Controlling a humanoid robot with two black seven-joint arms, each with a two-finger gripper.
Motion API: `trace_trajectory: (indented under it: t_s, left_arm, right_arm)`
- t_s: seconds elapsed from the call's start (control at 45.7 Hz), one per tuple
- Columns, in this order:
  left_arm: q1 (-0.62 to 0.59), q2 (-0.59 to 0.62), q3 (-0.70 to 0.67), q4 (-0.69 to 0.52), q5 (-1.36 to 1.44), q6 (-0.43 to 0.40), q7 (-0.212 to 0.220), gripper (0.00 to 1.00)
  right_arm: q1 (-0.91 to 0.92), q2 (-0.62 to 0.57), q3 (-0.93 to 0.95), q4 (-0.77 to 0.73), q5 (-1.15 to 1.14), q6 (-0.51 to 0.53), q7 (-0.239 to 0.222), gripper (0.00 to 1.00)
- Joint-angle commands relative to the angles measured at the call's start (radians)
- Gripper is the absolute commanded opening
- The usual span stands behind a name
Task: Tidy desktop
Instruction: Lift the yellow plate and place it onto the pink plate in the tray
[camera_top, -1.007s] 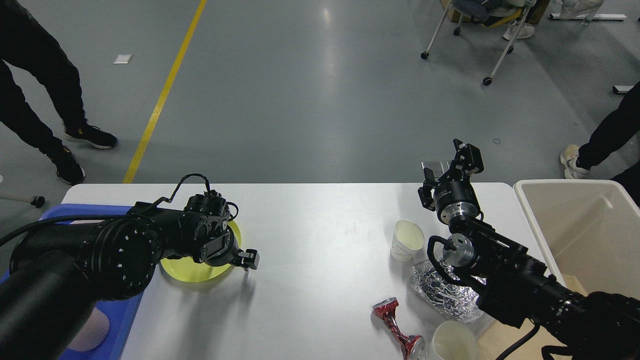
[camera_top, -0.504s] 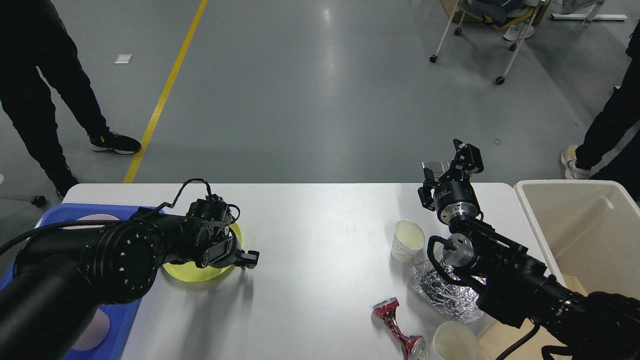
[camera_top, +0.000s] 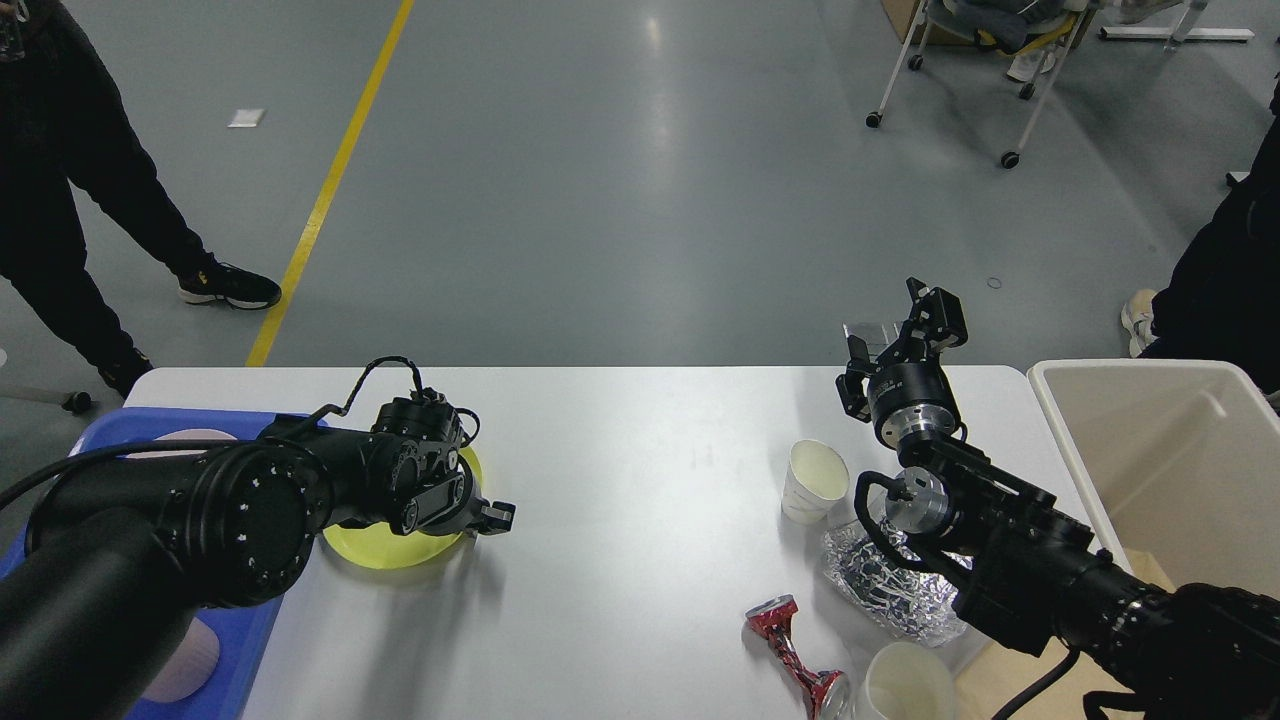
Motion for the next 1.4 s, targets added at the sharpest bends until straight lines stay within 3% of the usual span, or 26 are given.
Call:
trace_trajectory:
  t_s: [0.0,0.11,0.394,0.745,0.942,1.205,1.38]
  left_arm:
    - [-0.003,0.000,0.000,0.002,0.000,0.000,0.000,0.05]
    - [-0.005,0.001,-0.001,0.016,-0.002,0.009,0.000,0.00]
    - [-0.017,-0.002,-0.029,0.095,-0.002,0.013,-0.003,0.00]
    - [-0.135,-0.002,-0.047,0.100,0.012,-0.001,-0.003,0.00]
    - [-0.189,0.000,-0.047,0.100,0.171,-0.021,-0.003,0.00]
    - [-0.190,0.035,-0.046,0.100,0.227,-0.236,-0.013,0.00]
    - [-0.176,0.122,-0.077,0.097,0.219,-0.359,-0.014,0.00]
  right_arm:
    - [0.000,0.000,0.000,-0.001,0.000,0.000,0.000,1.00]
    - [0.000,0.000,0.000,0.001,0.000,0.000,0.000,1.00]
    - [0.000,0.000,0.000,0.001,0.000,0.000,0.000,1.00]
    - [0.000,0.000,0.000,-0.001,0.000,0.000,0.000,1.00]
    - [0.000,0.000,0.000,0.001,0.000,0.000,0.000,1.00]
    - [0.000,0.000,0.000,0.001,0.000,0.000,0.000,1.00]
    - [0.000,0.000,0.000,0.001,0.000,0.000,0.000,1.00]
